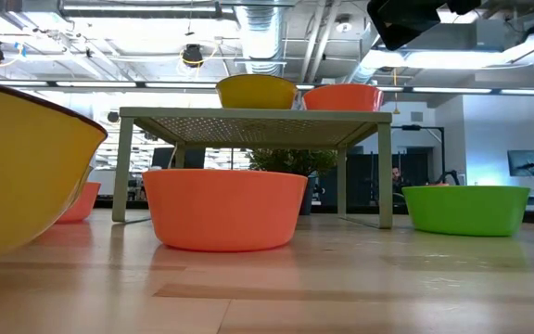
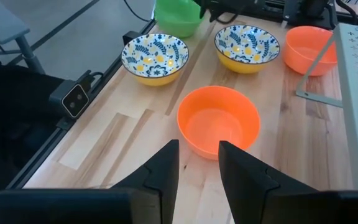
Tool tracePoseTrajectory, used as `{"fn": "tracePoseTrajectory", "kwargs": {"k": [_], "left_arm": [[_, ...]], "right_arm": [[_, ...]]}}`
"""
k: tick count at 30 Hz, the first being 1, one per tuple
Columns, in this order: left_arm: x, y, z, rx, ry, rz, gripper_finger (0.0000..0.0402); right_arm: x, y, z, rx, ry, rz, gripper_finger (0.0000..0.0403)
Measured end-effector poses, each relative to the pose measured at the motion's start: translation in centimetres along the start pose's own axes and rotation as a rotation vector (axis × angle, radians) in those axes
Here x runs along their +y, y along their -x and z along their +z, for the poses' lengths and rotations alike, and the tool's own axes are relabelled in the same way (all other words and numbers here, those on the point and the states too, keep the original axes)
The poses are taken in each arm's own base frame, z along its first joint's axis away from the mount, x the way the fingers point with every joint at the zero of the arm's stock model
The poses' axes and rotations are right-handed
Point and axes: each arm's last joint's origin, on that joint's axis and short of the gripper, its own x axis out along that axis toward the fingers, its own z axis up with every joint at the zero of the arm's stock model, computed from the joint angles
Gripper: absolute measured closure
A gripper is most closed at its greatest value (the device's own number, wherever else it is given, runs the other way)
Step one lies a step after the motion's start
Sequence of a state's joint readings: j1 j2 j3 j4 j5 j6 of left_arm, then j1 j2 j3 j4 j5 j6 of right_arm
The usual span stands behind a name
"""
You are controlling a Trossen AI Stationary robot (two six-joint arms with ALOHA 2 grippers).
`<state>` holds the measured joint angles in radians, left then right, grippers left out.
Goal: Pick & Place Mini bowls
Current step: Put the green bowl on the shelf
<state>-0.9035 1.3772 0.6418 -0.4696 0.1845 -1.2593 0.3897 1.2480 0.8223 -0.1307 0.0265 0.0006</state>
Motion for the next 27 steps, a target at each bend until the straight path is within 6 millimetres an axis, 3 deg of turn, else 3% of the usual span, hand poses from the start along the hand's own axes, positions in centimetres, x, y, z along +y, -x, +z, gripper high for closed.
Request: {"fn": "tracePoseTrajectory", "kwargs": {"k": [4,11,18,27], "left_arm": [[0.1,-0.8,0.0,0.037,0.004,0.022,0.0284],[-0.1,-0.3,0.0,0.026,-0.003,-0.013,0.0289],[-0.1,-0.2,0.0,0.019,0.000,-0.015,0.0388],[-0.3,0.9,-0.3,0.059,0.150,-0.073,0.0394]], "right_arm": [[0.0,0.0,-0.1,0.008,0.000,0.000,0.0294],[0.0,0.0,-0.1,0.015,0.001,0.000,0.0294],[0.0,0.0,-0.2,0.023,0.001,0.000,0.0294],[0.0,0.0,-0.4,0.039,0.037,0.001,0.0294]]}}
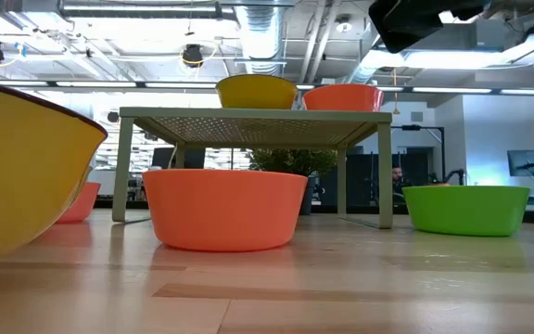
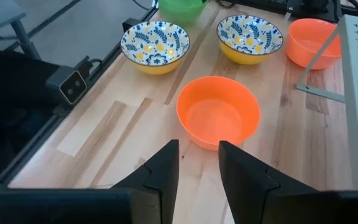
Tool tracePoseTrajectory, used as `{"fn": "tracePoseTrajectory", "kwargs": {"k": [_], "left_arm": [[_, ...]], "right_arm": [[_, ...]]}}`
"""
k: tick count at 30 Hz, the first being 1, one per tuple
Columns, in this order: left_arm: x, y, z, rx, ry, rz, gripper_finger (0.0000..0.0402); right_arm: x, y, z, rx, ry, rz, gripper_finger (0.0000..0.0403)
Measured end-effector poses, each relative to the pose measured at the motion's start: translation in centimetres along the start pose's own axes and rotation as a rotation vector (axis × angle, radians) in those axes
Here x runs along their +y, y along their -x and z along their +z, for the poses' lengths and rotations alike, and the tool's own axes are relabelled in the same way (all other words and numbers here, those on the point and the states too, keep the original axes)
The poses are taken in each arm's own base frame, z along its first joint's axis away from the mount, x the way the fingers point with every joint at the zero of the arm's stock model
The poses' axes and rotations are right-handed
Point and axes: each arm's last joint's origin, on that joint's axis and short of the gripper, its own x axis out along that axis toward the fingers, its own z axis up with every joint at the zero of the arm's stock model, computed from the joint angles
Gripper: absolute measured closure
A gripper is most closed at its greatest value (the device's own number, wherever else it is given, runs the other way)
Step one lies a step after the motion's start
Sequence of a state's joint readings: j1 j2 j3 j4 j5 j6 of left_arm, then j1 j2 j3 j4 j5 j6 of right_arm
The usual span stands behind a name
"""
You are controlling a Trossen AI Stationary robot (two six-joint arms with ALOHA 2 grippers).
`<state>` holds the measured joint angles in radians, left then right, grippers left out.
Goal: Pick & Place Mini bowls
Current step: Put the green bowl on the shelf
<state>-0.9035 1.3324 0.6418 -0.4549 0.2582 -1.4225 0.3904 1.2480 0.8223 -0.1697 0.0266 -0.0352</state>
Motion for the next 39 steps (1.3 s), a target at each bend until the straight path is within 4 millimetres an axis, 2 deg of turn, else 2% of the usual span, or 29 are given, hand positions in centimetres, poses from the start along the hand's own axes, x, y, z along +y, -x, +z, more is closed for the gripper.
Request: {"fn": "tracePoseTrajectory", "kwargs": {"k": [5,11,15,18,24,33,39], "left_arm": [[-0.3,2.6,-0.3,-0.037,0.047,-0.119,0.0395],[-0.1,5.4,0.0,-0.270,-0.004,-0.215,0.0395],[0.3,7.0,1.2,-0.533,-0.039,-0.209,0.0395],[1.0,8.5,2.4,-0.719,0.033,-0.205,0.0395],[2.8,11.9,4.5,-0.911,0.211,-0.266,0.0395],[6.1,16.4,5.3,-1.012,0.389,-0.430,0.0396],[9.1,17.0,6.3,-0.917,0.542,-0.384,0.0396]], "right_arm": [[0.0,0.0,0.0,0.004,0.017,0.000,0.0294],[0.0,0.0,-0.1,0.007,0.017,0.000,0.0294],[0.0,0.0,-0.1,0.010,0.017,0.001,0.0294],[0.0,0.0,-0.1,0.010,0.017,0.001,0.0294],[0.0,0.0,-0.1,0.010,0.017,0.000,0.0294],[0.0,0.0,-0.1,0.009,0.017,0.000,0.0294],[0.0,0.0,-0.1,0.009,0.019,0.000,0.0294]]}}
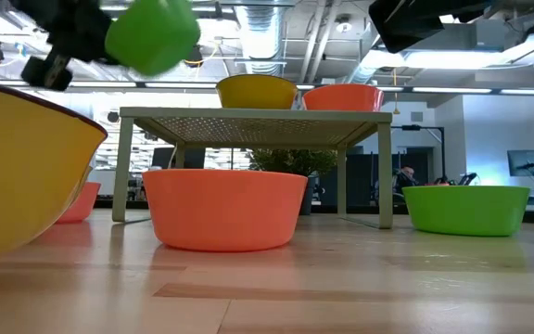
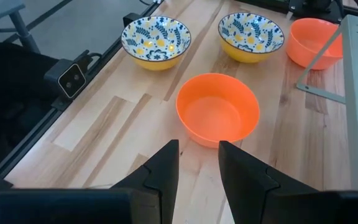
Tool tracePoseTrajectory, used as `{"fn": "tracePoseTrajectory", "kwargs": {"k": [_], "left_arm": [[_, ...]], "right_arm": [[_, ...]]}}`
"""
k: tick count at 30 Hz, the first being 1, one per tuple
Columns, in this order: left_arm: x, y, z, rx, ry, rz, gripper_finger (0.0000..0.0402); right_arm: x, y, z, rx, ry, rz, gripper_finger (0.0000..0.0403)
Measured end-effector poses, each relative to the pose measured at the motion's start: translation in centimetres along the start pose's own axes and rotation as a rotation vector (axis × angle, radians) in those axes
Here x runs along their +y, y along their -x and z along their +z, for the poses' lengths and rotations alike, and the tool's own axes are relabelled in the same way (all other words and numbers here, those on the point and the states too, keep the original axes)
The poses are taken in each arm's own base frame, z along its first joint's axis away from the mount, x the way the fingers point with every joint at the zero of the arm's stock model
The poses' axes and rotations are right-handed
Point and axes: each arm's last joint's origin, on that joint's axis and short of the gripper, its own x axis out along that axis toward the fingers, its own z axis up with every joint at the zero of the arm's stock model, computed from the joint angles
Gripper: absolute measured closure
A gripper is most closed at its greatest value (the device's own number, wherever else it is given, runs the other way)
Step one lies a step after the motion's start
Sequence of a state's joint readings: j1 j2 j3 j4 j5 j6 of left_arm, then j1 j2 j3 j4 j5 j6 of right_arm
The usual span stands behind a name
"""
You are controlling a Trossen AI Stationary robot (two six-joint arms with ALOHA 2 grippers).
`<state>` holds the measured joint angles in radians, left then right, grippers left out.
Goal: Pick & Place Mini bowls
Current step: Put the green bowl on the shelf
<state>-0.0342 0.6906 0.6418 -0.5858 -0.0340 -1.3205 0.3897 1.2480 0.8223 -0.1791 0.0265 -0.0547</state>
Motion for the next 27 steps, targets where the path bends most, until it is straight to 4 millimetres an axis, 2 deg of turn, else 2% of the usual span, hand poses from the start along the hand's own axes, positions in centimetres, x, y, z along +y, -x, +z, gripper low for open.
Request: {"fn": "tracePoseTrajectory", "kwargs": {"k": [3,8,15,18,23,27], "left_arm": [[1.0,-0.2,1.0,0.049,0.054,0.074,0.0396],[1.0,0.3,2.6,0.015,0.045,0.065,0.0396],[-1.8,3.3,5.0,-0.100,-0.063,0.037,0.0396],[-3.8,4.7,5.8,-0.143,-0.143,0.015,0.0396],[-7.5,7.0,7.2,-0.224,-0.400,-0.016,0.0396],[-8.5,7.2,7.7,-0.244,-0.631,0.012,0.0396]], "right_arm": [[0.0,0.0,0.0,0.001,0.000,0.000,0.0294],[0.0,0.0,0.0,0.003,0.000,0.000,0.0294],[0.0,0.0,-0.1,0.010,0.000,0.001,0.0294],[0.0,0.0,-0.1,0.012,0.000,0.001,0.0294],[0.0,0.0,-0.1,0.012,0.000,0.001,0.0294],[0.0,0.0,-0.1,0.012,0.000,0.001,0.0294]]}}
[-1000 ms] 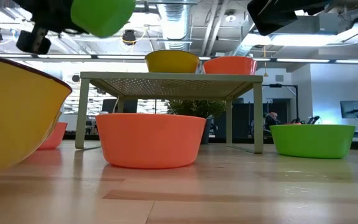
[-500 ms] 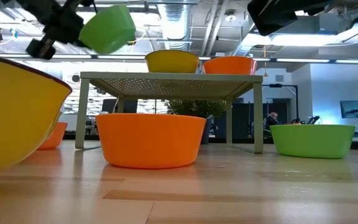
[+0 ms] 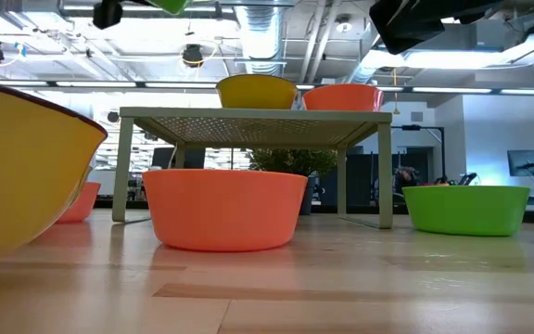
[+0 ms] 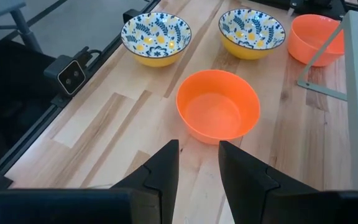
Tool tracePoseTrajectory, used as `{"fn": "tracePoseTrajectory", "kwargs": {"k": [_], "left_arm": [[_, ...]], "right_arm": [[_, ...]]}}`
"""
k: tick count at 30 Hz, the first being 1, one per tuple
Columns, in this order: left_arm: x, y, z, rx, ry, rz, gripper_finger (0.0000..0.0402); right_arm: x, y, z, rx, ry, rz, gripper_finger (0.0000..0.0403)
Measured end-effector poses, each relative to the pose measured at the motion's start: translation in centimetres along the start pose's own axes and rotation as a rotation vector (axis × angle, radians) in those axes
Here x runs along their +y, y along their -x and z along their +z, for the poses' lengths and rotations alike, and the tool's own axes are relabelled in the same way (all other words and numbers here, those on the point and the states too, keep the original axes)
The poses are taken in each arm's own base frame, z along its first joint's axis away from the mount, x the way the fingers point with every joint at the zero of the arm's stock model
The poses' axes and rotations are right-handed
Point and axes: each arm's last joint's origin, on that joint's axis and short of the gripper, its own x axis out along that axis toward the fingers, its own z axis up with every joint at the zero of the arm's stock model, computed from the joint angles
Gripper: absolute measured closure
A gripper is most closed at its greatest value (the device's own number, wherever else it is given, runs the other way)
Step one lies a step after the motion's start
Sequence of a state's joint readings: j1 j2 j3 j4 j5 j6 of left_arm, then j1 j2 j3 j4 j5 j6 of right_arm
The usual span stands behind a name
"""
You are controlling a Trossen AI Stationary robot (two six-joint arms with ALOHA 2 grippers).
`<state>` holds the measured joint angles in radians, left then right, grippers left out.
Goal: Pick & Place Mini bowls
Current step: Put the green bowl on the shelf
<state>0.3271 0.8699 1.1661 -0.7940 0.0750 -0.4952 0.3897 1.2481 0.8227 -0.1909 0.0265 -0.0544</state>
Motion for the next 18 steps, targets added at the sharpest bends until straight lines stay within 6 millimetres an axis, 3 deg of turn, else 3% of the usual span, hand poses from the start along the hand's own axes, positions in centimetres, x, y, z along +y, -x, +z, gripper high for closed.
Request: {"fn": "tracePoseTrajectory", "kwargs": {"k": [10,18], "left_arm": [[1.7,-3.1,-2.2,0.357,-0.276,0.223,0.0395],[2.4,-8.4,-2.3,0.501,-0.355,0.290,0.0395]], "right_arm": [[0.0,0.0,0.0,0.000,-0.001,0.000,0.0294],[0.0,0.0,0.0,0.000,-0.003,0.001,0.0294]]}}
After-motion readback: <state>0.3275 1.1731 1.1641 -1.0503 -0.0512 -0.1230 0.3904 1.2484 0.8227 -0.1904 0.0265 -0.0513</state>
